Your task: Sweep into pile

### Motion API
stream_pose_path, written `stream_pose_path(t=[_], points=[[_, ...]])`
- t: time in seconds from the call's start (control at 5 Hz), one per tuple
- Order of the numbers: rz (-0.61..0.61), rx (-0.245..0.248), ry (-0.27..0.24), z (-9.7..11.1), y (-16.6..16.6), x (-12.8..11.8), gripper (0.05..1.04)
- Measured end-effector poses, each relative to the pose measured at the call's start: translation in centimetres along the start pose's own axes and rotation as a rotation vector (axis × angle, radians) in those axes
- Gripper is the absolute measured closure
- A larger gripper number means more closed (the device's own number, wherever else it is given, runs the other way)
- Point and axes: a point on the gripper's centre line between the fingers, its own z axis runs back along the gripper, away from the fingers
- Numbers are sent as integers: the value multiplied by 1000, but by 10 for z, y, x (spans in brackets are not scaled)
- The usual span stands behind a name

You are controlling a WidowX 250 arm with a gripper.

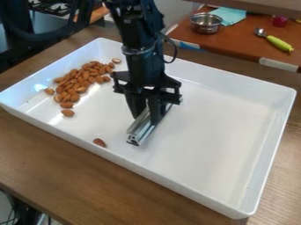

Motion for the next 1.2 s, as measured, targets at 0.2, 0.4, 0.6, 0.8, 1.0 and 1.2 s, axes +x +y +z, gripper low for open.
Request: stream_pose_path(t=[0.2, 0.4, 0.6, 0.8, 1.0, 1.2], points=[[1, 14, 11, 0, 10, -8, 716], [-5, 34, 26, -2, 24, -19, 716], [-17, 52, 19, -2, 36, -24, 716], [-38, 69, 16, -3, 41, -25, 716], [-34, 85, 13, -1, 50, -25, 716], [-28, 109, 15, 0, 61, -25, 716]])
